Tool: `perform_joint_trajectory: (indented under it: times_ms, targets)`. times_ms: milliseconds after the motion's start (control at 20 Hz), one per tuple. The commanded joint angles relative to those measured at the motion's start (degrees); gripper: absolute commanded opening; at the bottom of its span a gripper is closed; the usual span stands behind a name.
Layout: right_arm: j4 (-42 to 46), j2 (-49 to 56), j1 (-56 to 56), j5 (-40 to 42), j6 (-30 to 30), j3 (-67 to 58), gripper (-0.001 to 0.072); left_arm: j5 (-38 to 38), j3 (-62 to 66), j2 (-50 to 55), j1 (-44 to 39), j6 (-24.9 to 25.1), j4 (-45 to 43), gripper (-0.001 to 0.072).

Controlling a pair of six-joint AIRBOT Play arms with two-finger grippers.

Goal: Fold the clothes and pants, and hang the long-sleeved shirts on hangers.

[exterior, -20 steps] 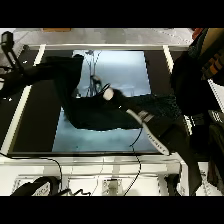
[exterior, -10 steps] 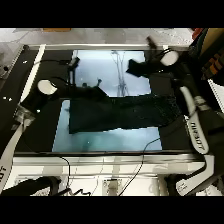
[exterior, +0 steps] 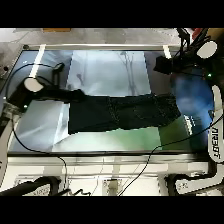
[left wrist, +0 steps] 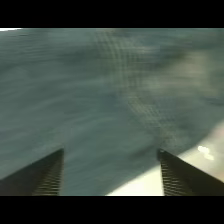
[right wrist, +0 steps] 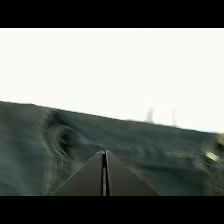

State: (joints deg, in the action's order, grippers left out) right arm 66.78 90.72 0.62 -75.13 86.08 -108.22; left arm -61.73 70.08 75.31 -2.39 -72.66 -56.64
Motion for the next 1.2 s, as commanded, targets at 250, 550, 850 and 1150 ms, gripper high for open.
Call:
perform_joint_trajectory:
  times_ms: [250, 550, 850, 1150]
  targets:
    - [5.1, -0.4, 0.8, -1.7, -2.9, 0.7, 0.0039, -1.5, -8.7, 7.9, 17.4, 9.8, 0.9, 0.0568]
    - [5.0, -0.4, 0.8, -1.3, -2.9, 0.7, 0.0039, -1.3, -9.3, 18.3, 17.0, 16.8, 14.2, 0.0568]
    - [4.3, -0.4, 0.8, -1.3, -2.9, 1.0, 0.0039, 0.2, -9.3, 21.1, 12.3, 20.4, 23.1, 0.0173]
    - [2.5, -0.4, -1.9, -1.4, -4.4, 8.9, 0.0039, -6.6, -6.2, 14.6, 12.4, 17.1, 21.8, 0.0025]
